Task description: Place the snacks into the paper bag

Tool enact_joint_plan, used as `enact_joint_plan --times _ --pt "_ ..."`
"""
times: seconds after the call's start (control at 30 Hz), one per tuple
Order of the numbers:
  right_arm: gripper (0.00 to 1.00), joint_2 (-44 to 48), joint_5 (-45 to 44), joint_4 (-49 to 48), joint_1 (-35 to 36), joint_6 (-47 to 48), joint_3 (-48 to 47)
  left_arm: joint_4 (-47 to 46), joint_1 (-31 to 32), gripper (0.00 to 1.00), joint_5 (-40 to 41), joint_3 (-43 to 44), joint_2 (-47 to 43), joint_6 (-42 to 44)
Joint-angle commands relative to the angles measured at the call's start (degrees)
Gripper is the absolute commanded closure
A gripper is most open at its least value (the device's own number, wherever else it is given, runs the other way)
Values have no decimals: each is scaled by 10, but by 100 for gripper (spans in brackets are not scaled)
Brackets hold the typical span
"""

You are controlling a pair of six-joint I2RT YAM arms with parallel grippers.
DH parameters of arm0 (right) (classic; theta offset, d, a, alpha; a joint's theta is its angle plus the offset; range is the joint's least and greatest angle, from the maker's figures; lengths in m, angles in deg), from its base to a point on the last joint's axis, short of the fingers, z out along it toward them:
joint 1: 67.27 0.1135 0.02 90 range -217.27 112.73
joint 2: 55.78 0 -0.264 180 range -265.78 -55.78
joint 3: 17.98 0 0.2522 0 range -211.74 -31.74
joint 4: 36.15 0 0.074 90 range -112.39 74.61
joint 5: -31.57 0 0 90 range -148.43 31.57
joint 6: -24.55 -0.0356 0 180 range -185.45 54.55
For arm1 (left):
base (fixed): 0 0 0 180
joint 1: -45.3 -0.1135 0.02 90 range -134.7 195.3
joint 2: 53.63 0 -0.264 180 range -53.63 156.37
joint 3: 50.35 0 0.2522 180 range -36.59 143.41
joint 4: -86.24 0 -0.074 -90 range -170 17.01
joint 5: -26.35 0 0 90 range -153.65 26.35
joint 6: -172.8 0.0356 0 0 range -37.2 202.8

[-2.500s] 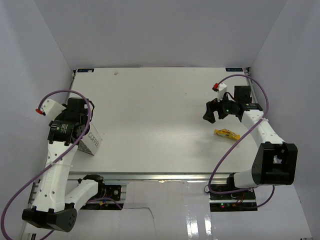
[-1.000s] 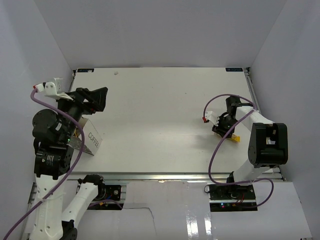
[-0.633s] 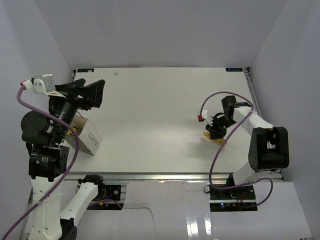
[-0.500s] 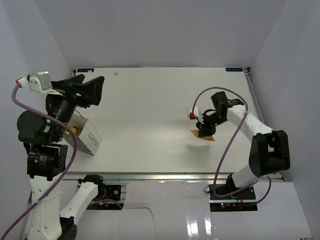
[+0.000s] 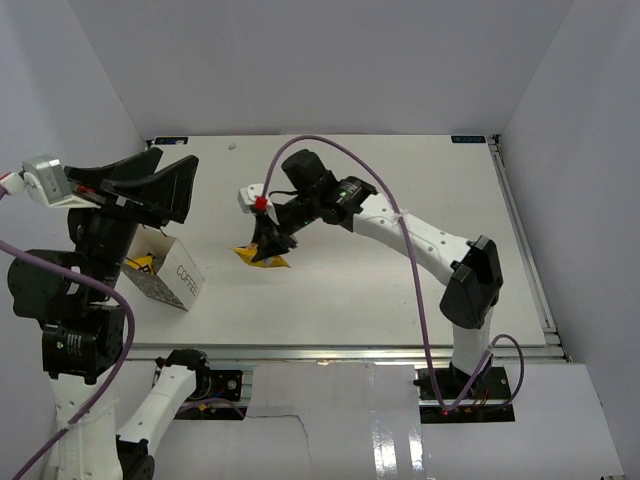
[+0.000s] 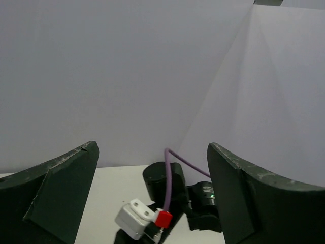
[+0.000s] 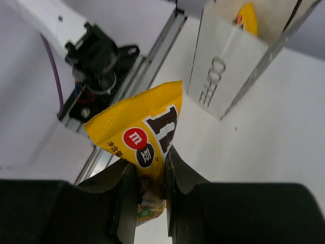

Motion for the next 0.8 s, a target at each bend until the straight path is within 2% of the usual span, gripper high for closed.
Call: enact_joint_plan --times 0.0,0.03,0.07,0.1,0.23,0.43,0.63,0.77 --pt "89 -44 28 -212 32 -214 -84 1 -1 2 3 16 -25 -28" --pt "89 -55 21 -261 37 -307 -106 3 -1 2 8 20 -28 -35" --pt "89 -80 0 -310 48 -353 -115 8 -1 2 9 21 -34 -38" --pt "89 -92 -15 -404 53 -442 -125 8 -1 2 9 24 -36 -43" --pt "92 -183 -137 -537 86 -557 -235 6 -1 2 3 30 -41 -78" --pt "91 -269 -284 -633 134 -536 -337 8 -1 2 1 34 -46 -99" --pt "90 -297 -322 -660 163 -501 -342 21 -1 2 3 33 -51 -104" --pt "90 -314 -360 -681 168 -433 -337 23 -1 2 2 28 -54 -110"
